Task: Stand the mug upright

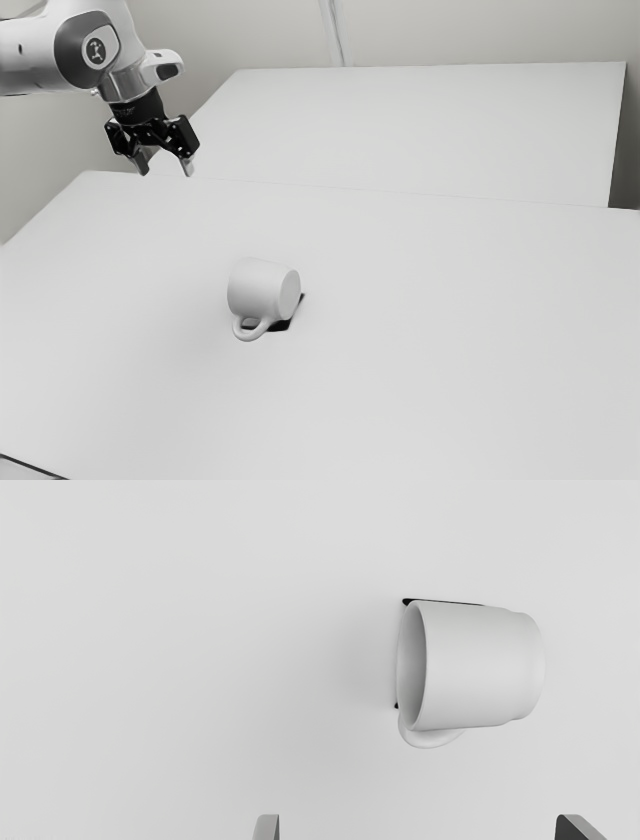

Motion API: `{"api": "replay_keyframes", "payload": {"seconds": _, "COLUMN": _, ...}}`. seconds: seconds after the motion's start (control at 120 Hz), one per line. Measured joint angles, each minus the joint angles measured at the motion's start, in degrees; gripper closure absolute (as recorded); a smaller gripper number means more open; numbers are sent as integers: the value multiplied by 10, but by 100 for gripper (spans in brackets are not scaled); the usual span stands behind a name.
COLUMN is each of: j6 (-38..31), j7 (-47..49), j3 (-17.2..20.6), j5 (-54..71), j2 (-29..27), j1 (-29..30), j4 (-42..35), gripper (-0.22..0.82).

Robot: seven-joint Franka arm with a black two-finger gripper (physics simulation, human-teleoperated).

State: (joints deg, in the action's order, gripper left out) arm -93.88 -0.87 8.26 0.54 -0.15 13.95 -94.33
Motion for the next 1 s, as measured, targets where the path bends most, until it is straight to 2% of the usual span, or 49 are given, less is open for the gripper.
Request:
{"api": "replay_keyframes", "payload": {"seconds": 0.4, "j6": -9, "j7": -2, "j3": 0, "j5": -8, "j2": -7, "j1": -5, "j4": -31, "gripper": 0}}
{"api": "replay_keyframes", "payload": {"seconds": 0.592, "j6": -31, "j7": -34, "j3": 1, "j5": -70, "j2": -8, "j1": 2, "j4": -83, "gripper": 0}}
{"api": "replay_keyframes", "payload": {"seconds": 0.742, "j6": -41, "j7": -52, "j3": 2, "j5": -129, "j2": 17, "j1": 15, "j4": -100, "gripper": 0}}
{"api": "replay_keyframes", "payload": {"seconds": 0.833, "j6": -58, "j7": -73, "j3": 2, "j5": -157, "j2": 28, "j1": 40, "j4": -122, "gripper": 0}}
{"api": "replay_keyframes", "payload": {"seconds": 1.0, "j6": -101, "j7": -135, "j3": 1, "j5": -205, "j2": 51, "j1": 124, "j4": -157, "gripper": 0}}
